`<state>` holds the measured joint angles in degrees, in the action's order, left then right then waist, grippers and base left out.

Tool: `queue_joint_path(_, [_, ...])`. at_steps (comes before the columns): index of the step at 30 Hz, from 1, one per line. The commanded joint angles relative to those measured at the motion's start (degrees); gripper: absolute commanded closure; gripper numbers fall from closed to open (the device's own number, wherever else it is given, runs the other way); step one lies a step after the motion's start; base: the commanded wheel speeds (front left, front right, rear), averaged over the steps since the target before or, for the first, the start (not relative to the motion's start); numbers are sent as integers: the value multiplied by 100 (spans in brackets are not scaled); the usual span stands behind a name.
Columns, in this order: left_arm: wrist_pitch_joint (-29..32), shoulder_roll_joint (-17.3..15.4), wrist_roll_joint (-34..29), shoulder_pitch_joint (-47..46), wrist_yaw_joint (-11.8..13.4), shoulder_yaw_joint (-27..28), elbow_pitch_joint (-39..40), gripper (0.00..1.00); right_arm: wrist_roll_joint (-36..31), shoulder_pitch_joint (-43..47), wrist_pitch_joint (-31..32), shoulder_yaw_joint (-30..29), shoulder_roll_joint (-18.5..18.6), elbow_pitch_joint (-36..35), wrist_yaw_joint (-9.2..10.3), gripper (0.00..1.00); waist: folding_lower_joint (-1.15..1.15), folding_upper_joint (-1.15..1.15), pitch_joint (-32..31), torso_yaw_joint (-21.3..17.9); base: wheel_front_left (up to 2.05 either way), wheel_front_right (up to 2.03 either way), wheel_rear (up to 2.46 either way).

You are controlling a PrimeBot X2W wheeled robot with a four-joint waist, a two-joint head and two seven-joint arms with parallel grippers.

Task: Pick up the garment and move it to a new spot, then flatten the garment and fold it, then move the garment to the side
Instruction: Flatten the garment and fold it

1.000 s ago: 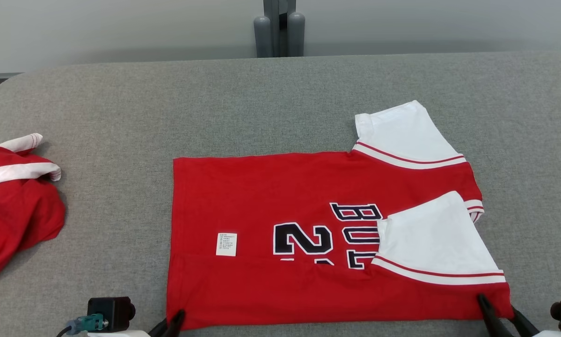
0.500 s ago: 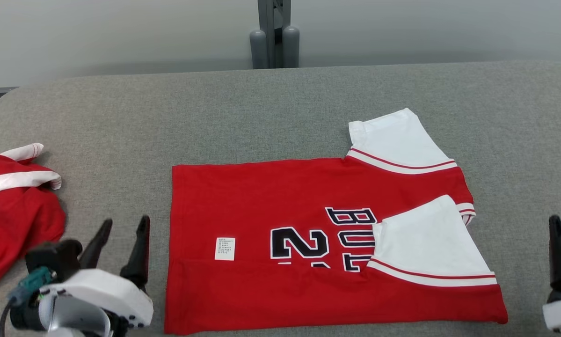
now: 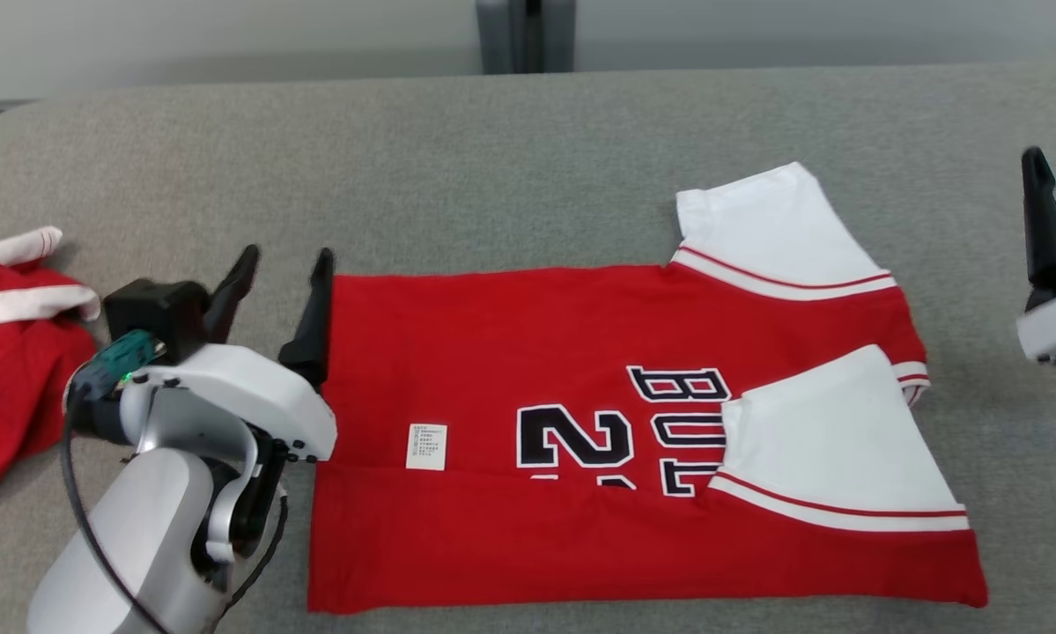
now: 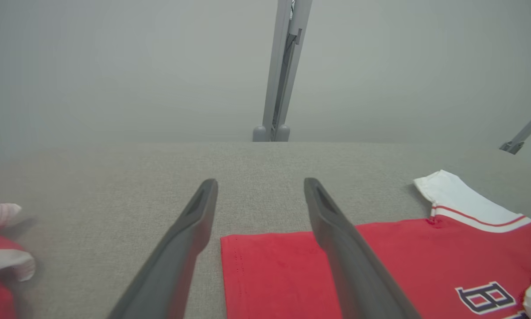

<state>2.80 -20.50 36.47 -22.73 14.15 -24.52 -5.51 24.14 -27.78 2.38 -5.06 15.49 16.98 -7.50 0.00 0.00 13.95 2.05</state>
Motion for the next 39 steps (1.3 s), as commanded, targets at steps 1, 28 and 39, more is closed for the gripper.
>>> queue_joint_path(1, [167,23,104,-235,-147,-75,-221,0,55,-362,50,198,165,301,2,0,0,0,287,226,0,0,0])
queue_joint_path(28, [1216,842,757,-2139,-1477,-628,-2914,0,1086,-3095,738,3059,955,3143,2,51,0,0,1735,723,0,0,0])
queue_joint_path(39, [1151,720,814,-2127,-1690,-630,-2866,100,1746,-3184,196,3531,1116,3025,2,100,0,0,1549,630,0,0,0])
